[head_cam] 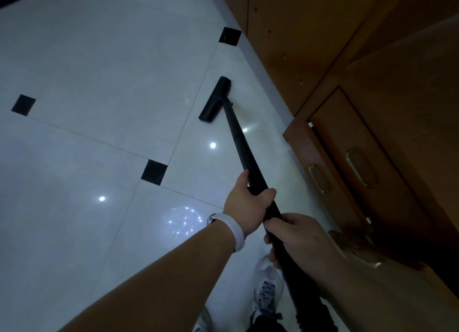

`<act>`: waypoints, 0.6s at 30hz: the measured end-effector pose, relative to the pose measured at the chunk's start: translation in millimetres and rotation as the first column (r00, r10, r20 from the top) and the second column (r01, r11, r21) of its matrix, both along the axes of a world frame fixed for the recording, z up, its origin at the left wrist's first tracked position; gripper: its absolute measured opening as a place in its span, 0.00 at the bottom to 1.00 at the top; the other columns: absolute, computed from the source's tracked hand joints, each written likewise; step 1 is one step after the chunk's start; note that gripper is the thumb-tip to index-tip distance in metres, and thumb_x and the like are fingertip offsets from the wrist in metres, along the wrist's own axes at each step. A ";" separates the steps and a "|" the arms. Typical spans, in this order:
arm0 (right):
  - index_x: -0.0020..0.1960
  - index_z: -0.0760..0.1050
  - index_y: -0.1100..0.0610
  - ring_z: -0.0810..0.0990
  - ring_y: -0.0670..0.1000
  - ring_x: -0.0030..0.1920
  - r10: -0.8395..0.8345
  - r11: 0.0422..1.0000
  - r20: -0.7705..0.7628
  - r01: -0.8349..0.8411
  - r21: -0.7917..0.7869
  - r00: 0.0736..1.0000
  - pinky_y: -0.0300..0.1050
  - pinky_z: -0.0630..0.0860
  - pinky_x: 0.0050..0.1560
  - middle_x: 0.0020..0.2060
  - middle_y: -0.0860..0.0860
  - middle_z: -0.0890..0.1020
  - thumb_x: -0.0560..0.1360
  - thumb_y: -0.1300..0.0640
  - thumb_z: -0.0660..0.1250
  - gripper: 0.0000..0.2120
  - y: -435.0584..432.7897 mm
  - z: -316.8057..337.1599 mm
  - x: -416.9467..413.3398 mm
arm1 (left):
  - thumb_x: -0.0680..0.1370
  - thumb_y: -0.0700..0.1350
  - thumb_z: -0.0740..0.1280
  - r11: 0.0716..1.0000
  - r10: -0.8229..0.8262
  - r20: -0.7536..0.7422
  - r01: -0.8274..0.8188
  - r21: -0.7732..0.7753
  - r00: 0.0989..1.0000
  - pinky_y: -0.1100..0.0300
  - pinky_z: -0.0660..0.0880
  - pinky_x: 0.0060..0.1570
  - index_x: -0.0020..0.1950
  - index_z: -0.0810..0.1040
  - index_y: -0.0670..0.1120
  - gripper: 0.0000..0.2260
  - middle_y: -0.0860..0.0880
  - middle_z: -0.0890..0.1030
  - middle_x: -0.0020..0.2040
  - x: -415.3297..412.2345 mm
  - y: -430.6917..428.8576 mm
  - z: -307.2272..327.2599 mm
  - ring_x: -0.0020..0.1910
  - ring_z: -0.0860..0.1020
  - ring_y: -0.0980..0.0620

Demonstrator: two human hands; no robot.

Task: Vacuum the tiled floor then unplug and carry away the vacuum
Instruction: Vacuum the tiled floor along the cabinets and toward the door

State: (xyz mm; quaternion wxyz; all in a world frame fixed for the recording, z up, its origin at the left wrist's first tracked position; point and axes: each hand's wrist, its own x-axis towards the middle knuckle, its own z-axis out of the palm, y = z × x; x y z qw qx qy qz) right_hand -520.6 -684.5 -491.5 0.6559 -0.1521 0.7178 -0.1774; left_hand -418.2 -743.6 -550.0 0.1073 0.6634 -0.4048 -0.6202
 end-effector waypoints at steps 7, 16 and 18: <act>0.40 0.79 0.66 0.78 0.52 0.25 -0.014 1.000 -0.030 0.014 0.025 0.999 0.40 0.74 0.27 0.26 0.57 0.81 0.76 0.58 0.67 0.12 33.6 10.5 -6.7 | 0.77 0.50 0.69 0.999 -0.051 -0.024 0.052 0.017 0.998 0.71 0.73 0.40 0.78 0.56 0.51 0.34 0.49 0.78 0.59 -9.3 31.0 8.8 0.51 0.79 0.53; 0.41 0.79 0.67 0.79 0.51 0.24 -0.070 0.997 -0.036 0.071 0.013 0.997 0.39 0.75 0.26 0.26 0.56 0.80 0.76 0.59 0.67 0.11 83.9 18.2 -7.7 | 0.76 0.49 0.68 0.995 -0.094 -0.023 0.094 0.013 0.995 0.70 0.73 0.39 0.78 0.57 0.51 0.33 0.50 0.79 0.56 -14.8 76.3 17.1 0.50 0.79 0.53; 0.42 0.79 0.68 0.78 0.51 0.24 -0.068 0.998 -0.030 0.068 0.015 0.997 0.39 0.74 0.25 0.26 0.57 0.80 0.76 0.59 0.67 0.11 97.4 24.4 -9.9 | 0.77 0.49 0.69 0.994 -0.105 -0.037 0.106 0.025 0.994 0.71 0.73 0.40 0.78 0.57 0.51 0.33 0.51 0.78 0.55 -16.1 89.6 19.4 0.51 0.79 0.53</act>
